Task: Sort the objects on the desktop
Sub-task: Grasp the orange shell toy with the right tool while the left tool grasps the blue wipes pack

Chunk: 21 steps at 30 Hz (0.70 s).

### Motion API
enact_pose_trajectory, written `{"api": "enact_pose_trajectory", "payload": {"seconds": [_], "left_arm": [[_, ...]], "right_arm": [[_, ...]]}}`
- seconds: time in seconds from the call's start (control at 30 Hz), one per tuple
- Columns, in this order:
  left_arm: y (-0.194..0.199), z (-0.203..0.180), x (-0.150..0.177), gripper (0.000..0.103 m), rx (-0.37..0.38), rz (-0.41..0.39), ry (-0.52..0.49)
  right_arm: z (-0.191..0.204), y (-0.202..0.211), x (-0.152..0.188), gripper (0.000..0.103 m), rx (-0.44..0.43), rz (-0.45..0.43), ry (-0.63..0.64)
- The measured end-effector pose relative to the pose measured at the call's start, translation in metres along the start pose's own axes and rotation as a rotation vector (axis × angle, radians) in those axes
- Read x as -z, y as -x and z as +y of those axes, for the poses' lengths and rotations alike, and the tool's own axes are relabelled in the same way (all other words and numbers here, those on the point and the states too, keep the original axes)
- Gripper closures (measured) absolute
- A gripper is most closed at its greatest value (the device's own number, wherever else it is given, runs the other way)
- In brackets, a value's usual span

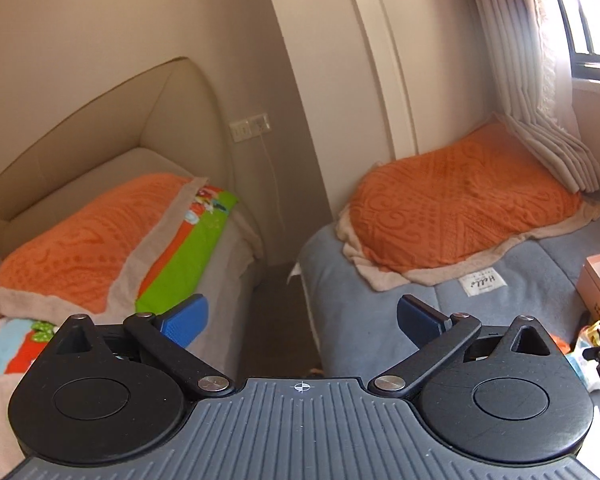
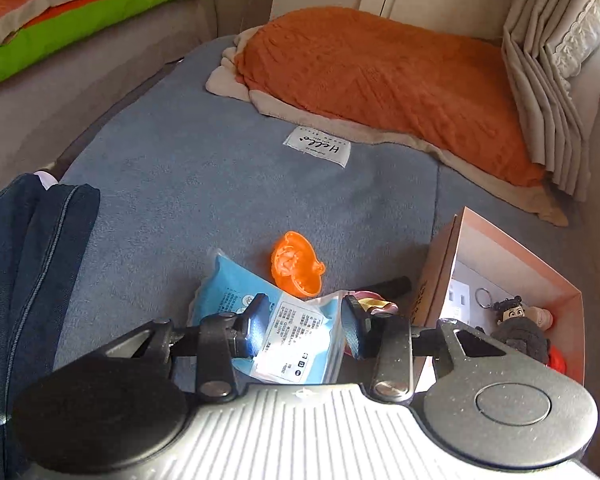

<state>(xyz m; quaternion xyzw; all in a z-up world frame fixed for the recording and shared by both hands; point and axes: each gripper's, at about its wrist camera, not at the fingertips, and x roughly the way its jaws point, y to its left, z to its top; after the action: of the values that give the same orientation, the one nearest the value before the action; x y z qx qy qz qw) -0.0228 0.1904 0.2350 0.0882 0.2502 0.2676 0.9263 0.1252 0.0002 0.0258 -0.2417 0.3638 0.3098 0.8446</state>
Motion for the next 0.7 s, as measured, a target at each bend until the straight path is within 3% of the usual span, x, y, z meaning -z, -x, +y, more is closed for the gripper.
{"api": "enact_pose_trajectory", "payload": {"seconds": [0.07,0.17,0.3,0.47,0.53,0.63,0.7], "left_arm": [[0.002,-0.004,0.005,0.0,0.029,0.031,-0.002],[-0.01,-0.029,0.023,0.0,0.193,0.098,0.034],[-0.046,-0.103,0.061,0.0,0.404,0.209,0.059],[-0.087,-0.203,0.103,0.0,0.543,0.303,0.023],[-0.098,-0.227,0.107,0.0,0.568,0.314,0.029],[-0.098,-0.242,0.112,0.0,0.534,0.267,0.016],[-0.1,-0.244,0.118,0.0,0.531,0.274,-0.002]], "right_arm": [[0.0,0.01,0.004,0.063,0.004,-0.01,0.008],[-0.007,0.024,0.012,0.058,0.047,-0.022,0.018],[-0.023,0.038,0.025,0.056,0.097,-0.017,0.01],[-0.055,0.045,0.031,0.056,0.143,-0.003,-0.037],[-0.068,0.042,0.024,0.056,0.122,0.011,-0.086],[-0.077,0.027,0.003,0.053,0.035,0.021,-0.158],[-0.075,0.007,-0.013,0.044,-0.027,0.037,-0.187]]}}
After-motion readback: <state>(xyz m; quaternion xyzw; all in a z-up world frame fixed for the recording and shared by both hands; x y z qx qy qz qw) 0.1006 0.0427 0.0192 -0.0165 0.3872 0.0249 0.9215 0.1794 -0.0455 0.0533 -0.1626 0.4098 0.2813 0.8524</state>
